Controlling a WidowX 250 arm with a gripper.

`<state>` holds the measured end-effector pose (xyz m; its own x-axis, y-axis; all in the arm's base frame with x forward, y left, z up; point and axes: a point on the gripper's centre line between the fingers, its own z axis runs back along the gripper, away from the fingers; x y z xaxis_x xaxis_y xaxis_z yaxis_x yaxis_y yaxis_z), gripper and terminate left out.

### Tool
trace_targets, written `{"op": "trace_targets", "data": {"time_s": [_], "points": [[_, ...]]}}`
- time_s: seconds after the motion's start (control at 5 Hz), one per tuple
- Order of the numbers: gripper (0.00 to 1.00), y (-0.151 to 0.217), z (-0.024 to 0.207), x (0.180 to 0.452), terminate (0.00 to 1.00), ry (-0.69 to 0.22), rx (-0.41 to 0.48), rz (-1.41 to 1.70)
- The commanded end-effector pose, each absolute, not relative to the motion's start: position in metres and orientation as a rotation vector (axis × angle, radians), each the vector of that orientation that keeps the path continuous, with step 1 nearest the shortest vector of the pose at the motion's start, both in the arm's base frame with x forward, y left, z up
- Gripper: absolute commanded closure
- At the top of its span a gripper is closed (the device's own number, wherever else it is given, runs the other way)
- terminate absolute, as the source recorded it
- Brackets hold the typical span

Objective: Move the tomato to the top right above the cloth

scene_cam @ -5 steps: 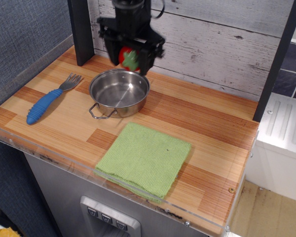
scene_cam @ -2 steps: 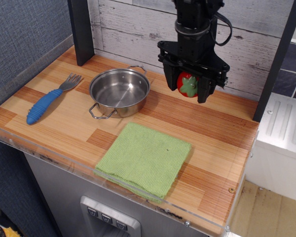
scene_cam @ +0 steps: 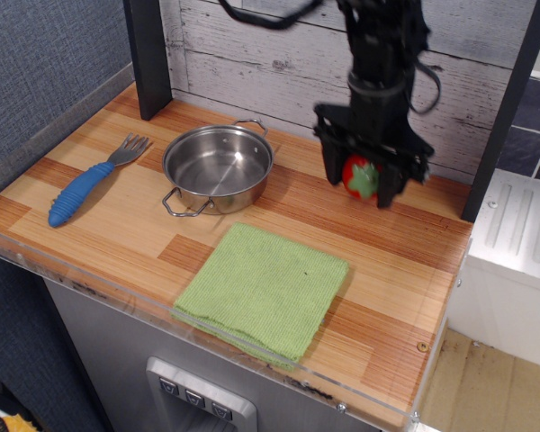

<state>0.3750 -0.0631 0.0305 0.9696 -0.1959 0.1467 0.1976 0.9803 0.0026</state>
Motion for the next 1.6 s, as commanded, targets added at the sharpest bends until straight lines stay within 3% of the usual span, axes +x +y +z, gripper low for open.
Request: {"op": "trace_targets", "data": {"time_s": [0.0,0.4,0.6,1.2,1.4], "points": [[0.0,-0.064,0.043,0.379,0.0,-0.144,-0.011,-0.228],[0.0,-0.051,0.111,0.364,0.0,-0.236,-0.055,-0.201],[0.0,-0.032,0.15,0.34,0.0,-0.283,-0.078,-0.173],[0.0,0.004,0.143,0.315,0.0,-0.194,0.017,-0.04],[0.0,0.004,0.143,0.315,1.0,-0.194,0.017,-0.04]]}}
